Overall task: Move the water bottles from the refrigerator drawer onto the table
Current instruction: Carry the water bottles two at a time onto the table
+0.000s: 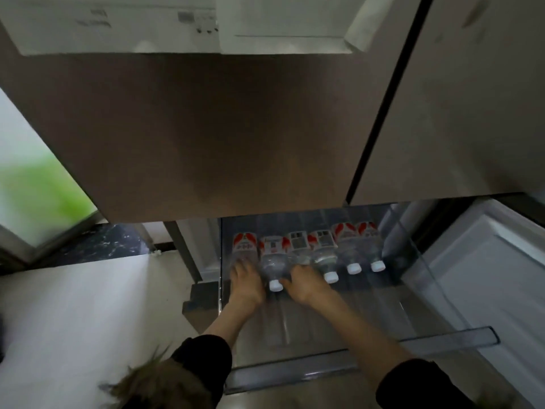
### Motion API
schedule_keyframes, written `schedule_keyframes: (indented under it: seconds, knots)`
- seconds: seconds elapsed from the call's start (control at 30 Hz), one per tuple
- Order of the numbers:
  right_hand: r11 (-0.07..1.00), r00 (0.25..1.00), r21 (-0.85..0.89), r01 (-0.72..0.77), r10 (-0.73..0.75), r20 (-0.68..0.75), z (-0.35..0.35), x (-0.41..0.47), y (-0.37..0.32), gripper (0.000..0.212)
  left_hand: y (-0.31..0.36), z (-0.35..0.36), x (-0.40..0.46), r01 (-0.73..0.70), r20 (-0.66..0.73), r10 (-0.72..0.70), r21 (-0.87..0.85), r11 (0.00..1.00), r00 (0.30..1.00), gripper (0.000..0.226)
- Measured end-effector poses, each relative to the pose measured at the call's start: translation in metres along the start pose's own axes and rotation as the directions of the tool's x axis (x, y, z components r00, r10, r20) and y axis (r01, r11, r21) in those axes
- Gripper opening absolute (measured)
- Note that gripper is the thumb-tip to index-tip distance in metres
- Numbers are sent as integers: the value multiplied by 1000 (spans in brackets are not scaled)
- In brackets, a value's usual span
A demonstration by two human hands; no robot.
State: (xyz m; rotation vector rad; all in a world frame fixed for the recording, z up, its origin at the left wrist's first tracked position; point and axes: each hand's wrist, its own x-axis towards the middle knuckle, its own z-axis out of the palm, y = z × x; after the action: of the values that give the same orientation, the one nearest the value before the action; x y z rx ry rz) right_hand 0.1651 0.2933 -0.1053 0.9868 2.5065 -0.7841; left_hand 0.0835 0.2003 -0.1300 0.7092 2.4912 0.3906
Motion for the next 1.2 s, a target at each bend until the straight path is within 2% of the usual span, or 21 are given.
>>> schedule_keyframes:
  seconds: [0.07, 0.13, 0.23, 0.33, 0.43, 0.57, 0.63, 0.67, 0.8, 0.87, 0.9, 0.97, 1.0, 1.1, 1.2]
  knots:
    - [998, 999, 55, -10, 7, 43, 3, 16, 1, 38, 4, 10, 8, 93, -28, -98, -152, 984, 995, 76]
    - [980, 995, 197, -35, 16, 96, 9, 29, 1, 38, 8, 18, 11, 111, -118, -155, -316, 942, 981, 71]
    - [918, 980, 378, -122, 52, 191, 19, 42, 2, 33, 13, 21, 16, 172, -171, -257, -400, 901, 951, 66]
    - [851, 961, 476, -223, 109, 255, 26, 49, 6, 30, 5, 25, 20, 243, -126, -343, -489, 838, 931, 63]
    - [840, 952, 485, -242, 108, 288, 24, 48, 8, 26, 0, 28, 22, 266, -117, -386, -545, 795, 915, 55]
    - [806, 940, 530, -265, 92, 329, 17, 38, 15, 25, 12, 26, 18, 359, 0, -485, -672, 647, 875, 70]
    - [798, 938, 536, -276, 100, 333, 12, 29, 18, 26, 13, 25, 7, 395, 50, -493, -672, 627, 868, 77]
    - [804, 940, 529, -270, 101, 326, 8, 25, 18, 26, 11, 24, 1, 390, 46, -481, -655, 647, 875, 78]
    - [867, 973, 471, -165, 65, 222, -15, 5, 13, 22, 13, -4, -18, 253, -50, -337, -560, 789, 940, 67]
    - [841, 988, 526, -125, 54, 147, -30, -5, 11, 17, 18, -25, -27, 175, -120, -261, -479, 861, 958, 57]
    - [822, 993, 559, -104, 57, 101, -37, -10, 11, 23, 19, -36, -33, 145, -166, -234, -426, 893, 958, 51]
    - [817, 998, 575, -46, 66, -14, -53, -23, 11, 33, 17, -55, -48, 82, -277, -169, -302, 950, 946, 43]
    - [836, 993, 548, 4, 60, -99, -60, -29, 11, 31, 15, -63, -54, 42, -340, -130, -255, 966, 931, 41]
    - [924, 944, 363, 120, 8, -331, -76, -45, 7, 24, 11, -86, -64, -69, -478, -21, -171, 983, 878, 30]
    - [937, 910, 298, 184, -48, -413, -79, -52, -2, 26, 14, -103, -64, -122, -513, 68, -71, 990, 856, 22]
